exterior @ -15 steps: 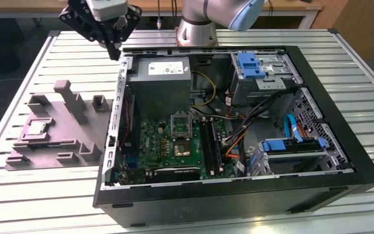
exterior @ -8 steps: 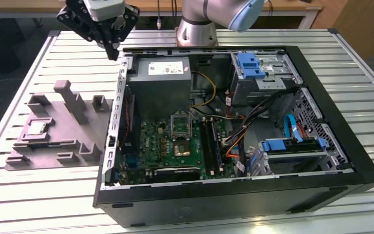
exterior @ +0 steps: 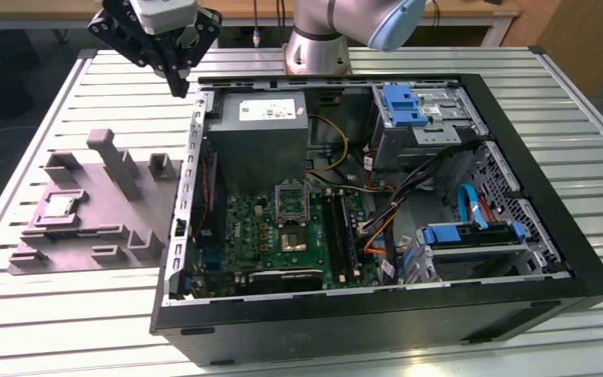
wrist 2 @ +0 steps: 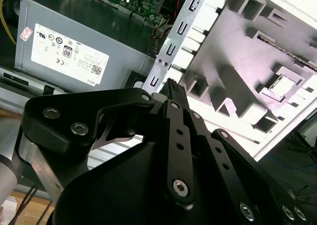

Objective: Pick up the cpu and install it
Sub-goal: 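Reach for the cpu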

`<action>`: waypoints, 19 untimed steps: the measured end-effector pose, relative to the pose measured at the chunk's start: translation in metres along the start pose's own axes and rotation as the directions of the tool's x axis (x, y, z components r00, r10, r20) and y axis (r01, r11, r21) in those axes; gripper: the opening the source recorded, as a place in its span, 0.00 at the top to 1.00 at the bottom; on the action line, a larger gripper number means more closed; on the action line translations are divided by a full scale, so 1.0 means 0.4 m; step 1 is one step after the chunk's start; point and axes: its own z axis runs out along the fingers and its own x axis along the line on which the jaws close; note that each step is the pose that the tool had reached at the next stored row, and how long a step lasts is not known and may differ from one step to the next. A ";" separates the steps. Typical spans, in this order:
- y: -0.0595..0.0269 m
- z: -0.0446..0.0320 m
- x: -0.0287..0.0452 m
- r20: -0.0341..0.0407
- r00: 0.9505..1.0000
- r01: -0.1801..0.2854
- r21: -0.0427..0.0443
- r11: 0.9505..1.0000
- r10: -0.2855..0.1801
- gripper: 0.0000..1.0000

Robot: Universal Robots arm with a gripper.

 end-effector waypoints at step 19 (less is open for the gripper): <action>-0.001 0.000 0.018 0.000 1.000 0.000 0.000 1.000 0.000 0.89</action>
